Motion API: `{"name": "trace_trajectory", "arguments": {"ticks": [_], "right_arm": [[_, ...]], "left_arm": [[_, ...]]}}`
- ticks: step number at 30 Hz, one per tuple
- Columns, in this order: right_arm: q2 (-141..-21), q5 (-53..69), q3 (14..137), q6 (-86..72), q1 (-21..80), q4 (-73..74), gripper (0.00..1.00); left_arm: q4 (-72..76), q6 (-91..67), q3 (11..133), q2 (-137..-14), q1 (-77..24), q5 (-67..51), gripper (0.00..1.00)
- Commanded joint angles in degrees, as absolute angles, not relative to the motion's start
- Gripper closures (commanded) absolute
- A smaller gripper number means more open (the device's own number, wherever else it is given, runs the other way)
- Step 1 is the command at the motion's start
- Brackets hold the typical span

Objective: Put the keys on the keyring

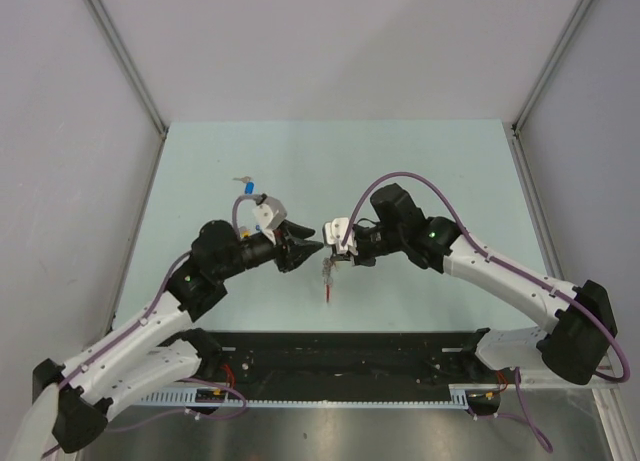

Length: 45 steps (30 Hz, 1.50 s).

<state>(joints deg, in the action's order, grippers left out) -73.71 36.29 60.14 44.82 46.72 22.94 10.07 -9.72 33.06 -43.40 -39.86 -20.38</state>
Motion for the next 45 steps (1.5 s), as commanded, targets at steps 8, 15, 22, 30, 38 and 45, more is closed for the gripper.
{"name": "trace_trajectory", "arguments": {"ticks": [8, 15, 22, 30, 38, 45], "right_arm": [[-72.95, 37.97, 62.93, 45.79, 47.2, 23.03, 1.0], [-72.86, 38.41, 62.93, 45.97, 47.72, 23.03, 1.0], [-72.69, 39.37, 62.93, 46.05, 47.81, 22.85, 1.0], [-72.16, 39.9, 62.93, 46.05, 48.16, 22.94, 1.0], [-71.28, 39.73, 62.93, 45.97, 47.99, 23.38, 1.0], [-70.49, 39.29, 62.93, 45.97, 47.81, 24.17, 1.0]], "left_arm": [[-23.11, 16.42, 48.78, -57.3, -39.46, -36.38, 0.54], [-23.56, 24.42, 50.01, -60.73, -39.46, -40.86, 0.53], [-22.77, 27.77, 50.19, -63.11, -39.11, -40.95, 0.52], [-17.85, 24.88, 48.43, -64.77, -38.76, -44.29, 0.58], [-16.09, 22.68, 47.46, -66.27, -38.76, -47.2, 0.77], [-16.7, 22.33, 47.64, -66.45, -38.76, -47.37, 0.94]]}}
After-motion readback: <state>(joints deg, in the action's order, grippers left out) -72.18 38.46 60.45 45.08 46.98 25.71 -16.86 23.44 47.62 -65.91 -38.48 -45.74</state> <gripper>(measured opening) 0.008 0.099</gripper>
